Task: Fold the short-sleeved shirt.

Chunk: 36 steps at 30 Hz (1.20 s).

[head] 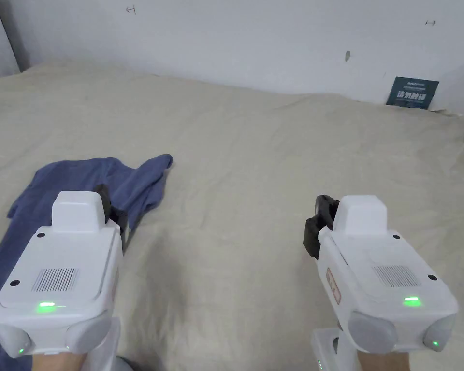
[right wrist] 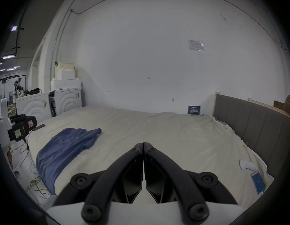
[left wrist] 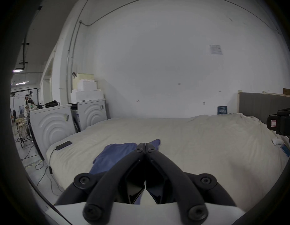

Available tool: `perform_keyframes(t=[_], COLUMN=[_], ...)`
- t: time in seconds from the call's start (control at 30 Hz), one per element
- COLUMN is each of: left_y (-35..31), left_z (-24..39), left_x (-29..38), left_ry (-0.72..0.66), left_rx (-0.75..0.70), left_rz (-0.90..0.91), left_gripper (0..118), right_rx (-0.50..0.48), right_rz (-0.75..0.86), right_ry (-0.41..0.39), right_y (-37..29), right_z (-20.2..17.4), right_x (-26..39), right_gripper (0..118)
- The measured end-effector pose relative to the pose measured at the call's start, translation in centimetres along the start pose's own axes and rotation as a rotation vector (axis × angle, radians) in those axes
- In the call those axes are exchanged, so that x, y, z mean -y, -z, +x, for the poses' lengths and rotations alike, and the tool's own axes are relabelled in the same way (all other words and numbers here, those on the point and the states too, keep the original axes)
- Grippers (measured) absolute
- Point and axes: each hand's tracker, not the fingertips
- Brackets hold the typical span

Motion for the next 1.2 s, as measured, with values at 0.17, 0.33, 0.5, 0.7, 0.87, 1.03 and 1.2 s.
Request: perform_keyframes(t=[0.17, 0.33, 0.5, 0.7, 0.87, 1.03, 1.2], left_y=[-0.9, -2.1, -2.8, -2.4, -0.3, 2.4, 6.1], left_z=[-2.7, -4.8, -6.3, -7.3, -7.9, -7.8, -7.9], left_x=[0.3, 0.6, 1.1, 1.5, 1.2, 0.7, 0.2], left_ry=[-0.009, -0.013, -0.017, -0.031, -0.064, -0.048, -0.070], left_rx=[-0.070, -0.132, -0.177, -0.189, -0.153, -0.107, -0.020], left_rz=[-0.008, -0.013, -0.027, -0.063, -0.135, -0.183, -0.223], left_gripper=[0, 0, 0, 0, 59, 102, 118], right_rx=[-0.080, -0.151, -0.202, -0.227, -0.237, -0.236, -0.239], right_rz=[0.008, 0.006, 0.002, -0.001, -0.008, -0.019, -0.031], right_ry=[-0.016, -0.039, -0.049, -0.055, -0.061, -0.057, -0.069], right_y=[0.7, 1.4, 2.0, 2.5, 2.8, 3.2, 3.9], right_z=[-3.1, -5.5, -7.0, -7.9, -8.2, -8.3, -8.3], right_x=[-0.7, -0.9, -0.7, -0.6, -0.4, -0.3, -0.2], right_gripper=[0, 0, 0, 0, 0, 0, 0])
